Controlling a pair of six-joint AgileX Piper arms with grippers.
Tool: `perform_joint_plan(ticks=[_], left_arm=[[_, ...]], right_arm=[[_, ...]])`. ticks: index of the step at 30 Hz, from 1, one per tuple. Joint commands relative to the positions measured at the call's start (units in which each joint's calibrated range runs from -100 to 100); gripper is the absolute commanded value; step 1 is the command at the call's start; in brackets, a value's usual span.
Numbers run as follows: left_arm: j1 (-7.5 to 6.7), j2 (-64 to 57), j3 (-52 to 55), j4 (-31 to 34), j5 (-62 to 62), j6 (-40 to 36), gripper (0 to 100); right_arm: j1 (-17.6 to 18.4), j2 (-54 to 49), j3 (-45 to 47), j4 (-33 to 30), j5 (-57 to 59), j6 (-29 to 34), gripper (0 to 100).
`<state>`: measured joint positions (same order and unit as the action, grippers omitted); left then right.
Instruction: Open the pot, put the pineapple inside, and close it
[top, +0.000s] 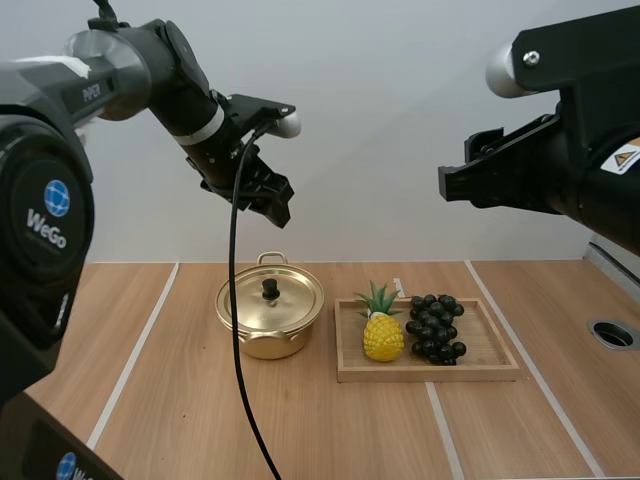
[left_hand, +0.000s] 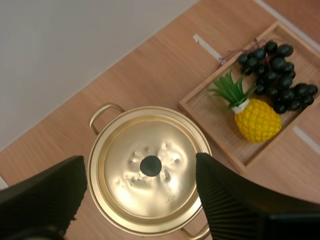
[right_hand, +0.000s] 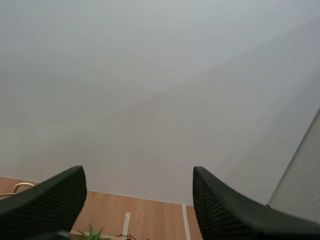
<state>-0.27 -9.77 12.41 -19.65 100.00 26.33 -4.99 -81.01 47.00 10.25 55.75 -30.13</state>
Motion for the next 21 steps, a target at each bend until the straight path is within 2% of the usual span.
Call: perform_joint_plan(ticks=[1, 6, 11, 21], left_arm=[[-0.19, 0.3, 1.9, 2.0, 0.0, 1.5, 100], [-0.19, 0.3, 5.1, 2.5, 0.0, 5.1, 100], [-0.19, 0.4, 6.7, 0.0, 0.0, 9.0, 100], [-0.19, 8.1, 6.8, -2.0, 0.0, 8.7, 100]], right_arm=[[-0.3, 0.1, -0.7, -0.3, -0.5, -0.4, 100], [-0.5, 0.1, -0.7, -0.3, -0.5, -0.4, 100], [-0.9, 0.1, -0.7, 0.3, -0.4, -0.4, 100], [-1.6, 0.1, -0.7, 0.6, 2.0, -0.4, 100]])
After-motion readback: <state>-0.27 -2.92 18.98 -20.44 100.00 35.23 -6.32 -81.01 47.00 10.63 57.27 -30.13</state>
